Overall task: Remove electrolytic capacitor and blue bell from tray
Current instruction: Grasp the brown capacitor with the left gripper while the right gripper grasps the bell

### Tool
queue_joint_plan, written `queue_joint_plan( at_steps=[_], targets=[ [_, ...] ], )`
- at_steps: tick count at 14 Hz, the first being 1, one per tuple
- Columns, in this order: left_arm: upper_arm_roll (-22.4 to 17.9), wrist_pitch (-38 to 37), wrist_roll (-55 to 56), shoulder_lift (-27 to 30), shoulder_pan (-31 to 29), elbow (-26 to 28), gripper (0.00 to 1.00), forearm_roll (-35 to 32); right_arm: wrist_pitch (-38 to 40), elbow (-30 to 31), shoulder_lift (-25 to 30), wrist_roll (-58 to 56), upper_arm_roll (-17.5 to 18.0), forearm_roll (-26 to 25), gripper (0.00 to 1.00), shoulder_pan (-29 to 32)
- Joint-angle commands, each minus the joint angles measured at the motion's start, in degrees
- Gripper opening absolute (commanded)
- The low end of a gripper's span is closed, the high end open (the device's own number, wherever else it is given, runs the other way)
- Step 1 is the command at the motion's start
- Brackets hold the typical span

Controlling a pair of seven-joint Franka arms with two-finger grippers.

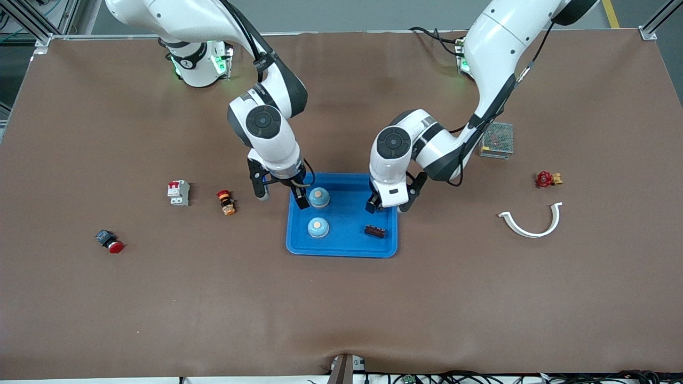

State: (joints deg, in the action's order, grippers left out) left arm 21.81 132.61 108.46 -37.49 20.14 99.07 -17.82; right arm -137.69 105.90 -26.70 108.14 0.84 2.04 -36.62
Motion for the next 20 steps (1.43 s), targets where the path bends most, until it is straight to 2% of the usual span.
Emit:
queue_joint_plan(
  at_steps=[1, 5, 9, 15, 20],
  targets=[
    [-0.1, 1.9, 3.8, -1.9, 0.5, -1.0, 0.98, -3.3, -1.5, -1.9, -3.3, 2.1, -0.9, -1.2, 1.00, -0.8],
    [0.0, 3.0, 3.9, -3.5, 0.6, -1.1, 0.78, -3.5, -1.8, -6.1, -9.3, 5.4, -0.9, -1.2, 1.00, -1.1],
    [-0.1, 4.7, 4.0, -4.5, 0.8, -1.2, 0.72, -3.4, -1.8, -8.6, -12.1, 7.3, -0.8, -1.2, 1.00, -2.0],
    [-0.1, 4.7, 3.9, -4.4, 0.8, -1.8, 0.02, -3.4, -2.1, -8.5, -12.8, 7.5, -0.8, -0.8, 1.00, -4.3],
    [0.1, 3.6, 3.9, -2.0, 0.7, -3.4, 0.00, -3.4, -4.2, -8.2, -13.9, 8.8, -0.9, -1.3, 1.00, -5.1]
  ],
)
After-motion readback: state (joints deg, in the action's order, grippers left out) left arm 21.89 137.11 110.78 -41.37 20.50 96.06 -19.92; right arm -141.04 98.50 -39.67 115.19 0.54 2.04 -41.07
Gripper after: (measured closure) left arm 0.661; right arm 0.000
